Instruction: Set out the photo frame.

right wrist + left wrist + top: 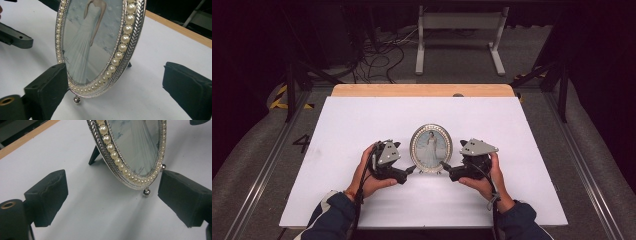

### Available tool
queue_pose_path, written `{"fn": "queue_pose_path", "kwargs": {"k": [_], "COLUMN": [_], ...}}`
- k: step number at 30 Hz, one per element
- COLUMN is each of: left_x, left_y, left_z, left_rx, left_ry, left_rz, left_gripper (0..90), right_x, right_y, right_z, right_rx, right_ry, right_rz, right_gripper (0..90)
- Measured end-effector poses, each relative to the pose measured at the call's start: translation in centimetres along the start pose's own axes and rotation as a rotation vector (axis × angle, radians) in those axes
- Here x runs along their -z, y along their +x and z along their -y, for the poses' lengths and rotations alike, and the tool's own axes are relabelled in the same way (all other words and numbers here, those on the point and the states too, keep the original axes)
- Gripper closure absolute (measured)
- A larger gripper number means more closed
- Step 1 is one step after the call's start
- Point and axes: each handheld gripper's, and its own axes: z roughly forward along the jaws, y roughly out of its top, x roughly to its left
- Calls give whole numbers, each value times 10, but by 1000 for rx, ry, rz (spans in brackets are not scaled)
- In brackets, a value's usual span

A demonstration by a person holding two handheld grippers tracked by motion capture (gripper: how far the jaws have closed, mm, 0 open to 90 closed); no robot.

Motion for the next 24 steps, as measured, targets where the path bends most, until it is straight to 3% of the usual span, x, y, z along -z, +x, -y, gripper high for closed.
{"fn": "queue_pose_path", "kwargs": {"k": [10,16,24], "left_x": [-2,4,14], "left_y": [0,1,3], "left_z": [2,1,3], "left_rx": [-13,-37,-50], "left_ry": [25,24,16], "left_rz": [-5,-41,-46], "left_gripper": [76,81,84], "right_x": [3,2,1], "right_y": [-4,-3,1], "right_z": [6,5,5], "right_rx": [21,55,76], "right_ry": [20,44,45], "right_rz": [41,64,65], "right_gripper": [52,67,73]}}
